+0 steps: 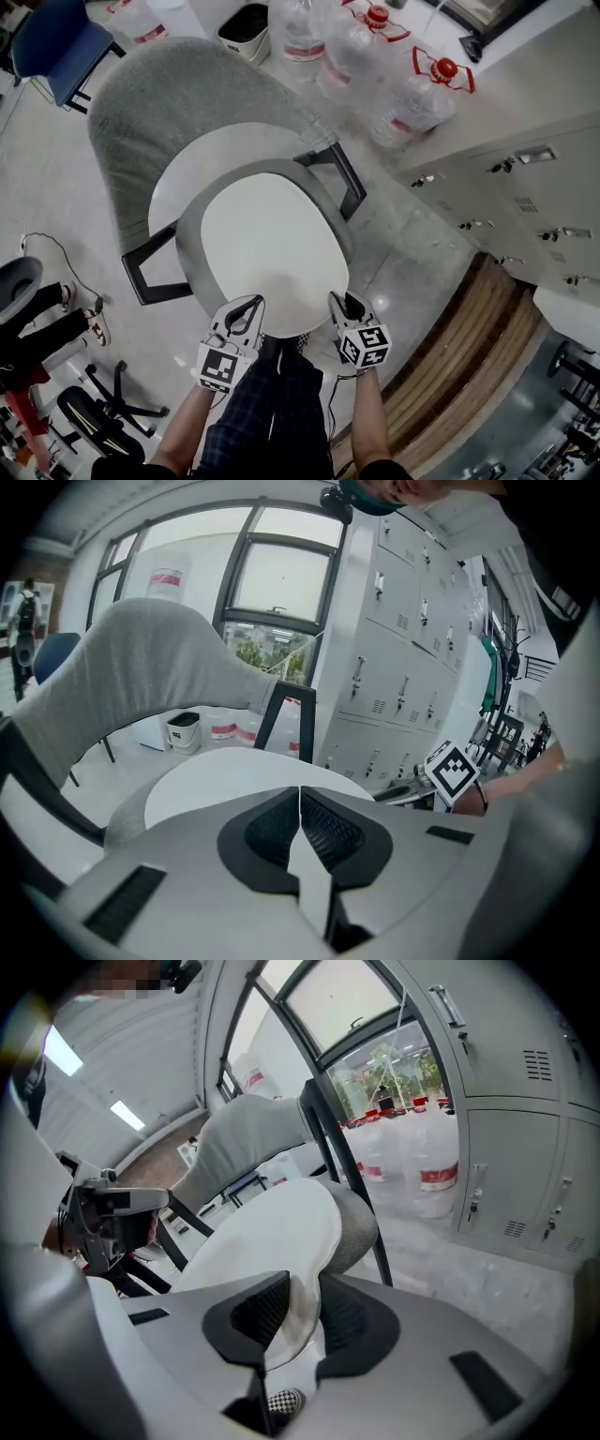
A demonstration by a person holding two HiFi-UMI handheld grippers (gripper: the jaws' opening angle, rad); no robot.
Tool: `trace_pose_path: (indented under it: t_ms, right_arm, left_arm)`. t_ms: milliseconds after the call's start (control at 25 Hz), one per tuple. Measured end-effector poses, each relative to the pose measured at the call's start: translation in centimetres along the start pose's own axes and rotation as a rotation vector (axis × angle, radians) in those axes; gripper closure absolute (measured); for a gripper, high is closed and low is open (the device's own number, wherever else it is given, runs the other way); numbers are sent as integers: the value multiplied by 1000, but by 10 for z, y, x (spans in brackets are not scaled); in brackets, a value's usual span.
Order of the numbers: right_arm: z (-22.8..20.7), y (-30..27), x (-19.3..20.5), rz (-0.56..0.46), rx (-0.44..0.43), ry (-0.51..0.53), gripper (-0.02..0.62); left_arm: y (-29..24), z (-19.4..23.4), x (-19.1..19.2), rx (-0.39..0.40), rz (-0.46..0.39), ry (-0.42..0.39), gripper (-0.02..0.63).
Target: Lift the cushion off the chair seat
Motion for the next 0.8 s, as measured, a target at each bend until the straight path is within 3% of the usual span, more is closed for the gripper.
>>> trace_pose_path:
  t_ms: [160,800]
  right_arm:
    - [8,5,-9,-7,29,38,532]
    - [65,63,-72,-60,-15,99,543]
  left_arm:
    - [11,1,-7,-2,18,0,586]
    - [69,-16,-78,-36,-52,-4,586]
Point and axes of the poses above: the fingertips, and each gripper's own axes: y backward along the fingers, z to its left, x out of its underside, the point moved 3 cm from there along y, backward along the fingers, and after that the axes turned 3 degrees about z, right-handed, at the moved point
